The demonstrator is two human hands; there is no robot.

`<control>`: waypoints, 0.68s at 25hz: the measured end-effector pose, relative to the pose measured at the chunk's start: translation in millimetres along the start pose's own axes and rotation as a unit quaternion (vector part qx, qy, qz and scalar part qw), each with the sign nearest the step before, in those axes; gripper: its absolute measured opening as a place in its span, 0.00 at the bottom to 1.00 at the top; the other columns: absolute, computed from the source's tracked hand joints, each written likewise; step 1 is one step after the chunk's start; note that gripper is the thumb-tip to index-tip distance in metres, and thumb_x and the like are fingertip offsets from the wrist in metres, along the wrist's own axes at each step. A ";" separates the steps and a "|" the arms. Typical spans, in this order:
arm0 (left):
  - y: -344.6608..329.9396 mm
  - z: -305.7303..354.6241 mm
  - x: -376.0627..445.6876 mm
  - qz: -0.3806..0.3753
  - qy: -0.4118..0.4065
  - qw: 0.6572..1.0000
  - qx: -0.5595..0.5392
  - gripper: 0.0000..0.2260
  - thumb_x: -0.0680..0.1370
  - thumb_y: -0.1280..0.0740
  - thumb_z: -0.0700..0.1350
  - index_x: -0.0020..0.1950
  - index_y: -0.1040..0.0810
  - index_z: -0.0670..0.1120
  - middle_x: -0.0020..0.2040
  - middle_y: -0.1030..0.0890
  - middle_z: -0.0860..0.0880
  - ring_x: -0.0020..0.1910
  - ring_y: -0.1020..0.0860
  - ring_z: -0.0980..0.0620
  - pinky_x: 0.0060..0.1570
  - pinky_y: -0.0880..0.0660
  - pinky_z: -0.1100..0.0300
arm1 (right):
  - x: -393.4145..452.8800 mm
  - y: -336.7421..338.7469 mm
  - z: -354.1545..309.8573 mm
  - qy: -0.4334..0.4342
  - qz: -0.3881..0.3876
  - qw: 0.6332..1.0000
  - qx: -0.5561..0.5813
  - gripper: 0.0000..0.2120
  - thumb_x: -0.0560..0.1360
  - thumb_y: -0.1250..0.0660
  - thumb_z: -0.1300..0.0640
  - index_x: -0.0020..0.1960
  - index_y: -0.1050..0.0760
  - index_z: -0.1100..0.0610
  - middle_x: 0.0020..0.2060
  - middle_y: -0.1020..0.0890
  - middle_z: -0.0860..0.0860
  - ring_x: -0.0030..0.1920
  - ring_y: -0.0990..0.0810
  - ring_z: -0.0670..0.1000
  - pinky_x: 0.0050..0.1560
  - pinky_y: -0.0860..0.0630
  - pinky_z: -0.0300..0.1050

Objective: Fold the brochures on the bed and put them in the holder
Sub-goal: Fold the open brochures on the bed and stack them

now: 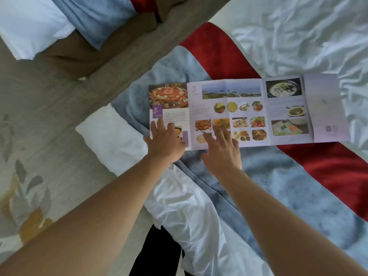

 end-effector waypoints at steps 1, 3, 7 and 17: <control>3.7 -5.8 2.5 0.015 0.016 1.000 -0.008 0.28 0.75 0.32 0.58 0.70 0.36 0.48 0.78 0.46 0.41 0.76 0.47 0.35 0.71 0.39 0.34 | 2.1 -1.2 -0.8 -0.001 -0.009 1.000 -0.004 0.29 0.75 0.31 0.53 0.74 0.37 0.48 0.77 0.42 0.52 0.76 0.43 0.57 0.72 0.39 0.59; 10.2 -16.5 4.7 0.054 0.052 0.996 -0.052 0.28 0.75 0.31 0.58 0.69 0.35 0.47 0.77 0.44 0.39 0.74 0.43 0.33 0.69 0.35 0.36 | 3.5 -2.9 -0.3 -0.001 -0.025 1.000 -0.018 0.31 0.76 0.32 0.53 0.76 0.40 0.47 0.77 0.42 0.52 0.75 0.41 0.58 0.73 0.41 0.61; 20.2 -21.0 11.0 0.058 0.112 0.979 -0.158 0.33 0.74 0.29 0.56 0.73 0.37 0.46 0.74 0.36 0.40 0.70 0.32 0.38 0.66 0.29 0.40 | 3.6 -2.8 1.0 0.001 -0.034 0.999 -0.022 0.32 0.76 0.32 0.53 0.77 0.41 0.46 0.77 0.41 0.52 0.74 0.39 0.58 0.74 0.43 0.62; 71.7 20.6 -7.3 0.191 -0.029 0.905 -0.380 0.10 0.83 0.44 0.53 0.55 0.27 0.49 0.49 0.19 0.53 0.46 0.18 0.55 0.39 0.20 0.58 | 4.6 22.2 22.3 -0.060 -0.014 0.996 0.069 0.30 0.75 0.34 0.58 0.75 0.40 0.52 0.72 0.34 0.51 0.71 0.34 0.57 0.74 0.43 0.66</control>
Point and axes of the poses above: each hand's wrist, its own x-axis towards the middle knuckle, its own y-axis out of the back of the hand, z = x × y, the point moved 4 cm from there along x, towards the middle knuckle
